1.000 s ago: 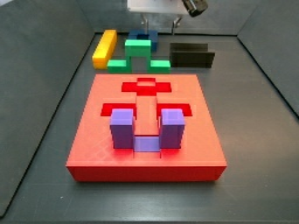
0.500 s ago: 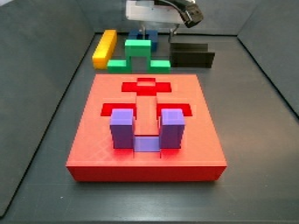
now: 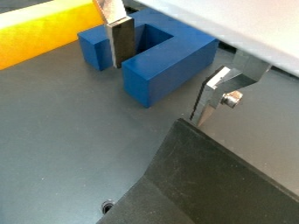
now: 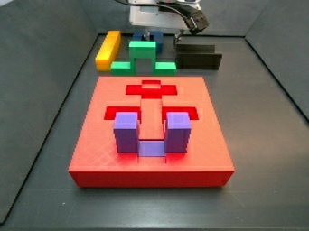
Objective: Pick up the blue object. Move up. Place the blue object on the fixture. Regrasp the blue object. Move to above the board. Insert the blue object.
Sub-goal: Pick up the blue object.
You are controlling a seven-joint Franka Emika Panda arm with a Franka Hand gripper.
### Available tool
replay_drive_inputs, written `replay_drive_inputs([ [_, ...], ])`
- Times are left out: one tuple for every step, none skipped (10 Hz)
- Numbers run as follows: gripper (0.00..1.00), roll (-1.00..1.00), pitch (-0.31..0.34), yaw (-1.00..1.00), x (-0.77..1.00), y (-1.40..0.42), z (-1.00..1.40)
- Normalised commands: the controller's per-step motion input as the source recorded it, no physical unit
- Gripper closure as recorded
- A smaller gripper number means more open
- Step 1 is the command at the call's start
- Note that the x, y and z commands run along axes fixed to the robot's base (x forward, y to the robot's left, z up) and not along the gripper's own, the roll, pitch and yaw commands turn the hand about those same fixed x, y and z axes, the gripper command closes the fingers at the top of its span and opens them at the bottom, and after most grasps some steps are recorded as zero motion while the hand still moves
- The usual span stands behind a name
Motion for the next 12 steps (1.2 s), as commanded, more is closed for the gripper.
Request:
replay_drive_inputs([
  [0.00, -0.05, -0.027, -0.09, 0.00, 0.00, -0.06],
  [0.00, -0.01, 0.000, 0.00, 0.00, 0.00, -0.01],
  [0.00, 0.00, 0.000, 0.00, 0.00, 0.00, -0.02],
  [0.00, 0.00, 0.000, 0.00, 0.00, 0.00, 0.00],
  [1.00, 0.00, 0.000, 0.00, 0.00, 0.00, 0.00],
  [1.00, 0.00, 0.000, 0.00, 0.00, 0.00, 0.00],
  [1.00, 0.00, 0.000, 0.00, 0.00, 0.00, 0.00],
  [1.00, 0.00, 0.000, 0.00, 0.00, 0.00, 0.00],
  [1.00, 0.00, 0.000, 0.00, 0.00, 0.00, 0.00],
  [1.00, 0.00, 0.000, 0.00, 0.00, 0.00, 0.00],
  [1.00, 0.00, 0.000, 0.00, 0.00, 0.00, 0.00],
  [1.00, 0.00, 0.000, 0.00, 0.00, 0.00, 0.00],
])
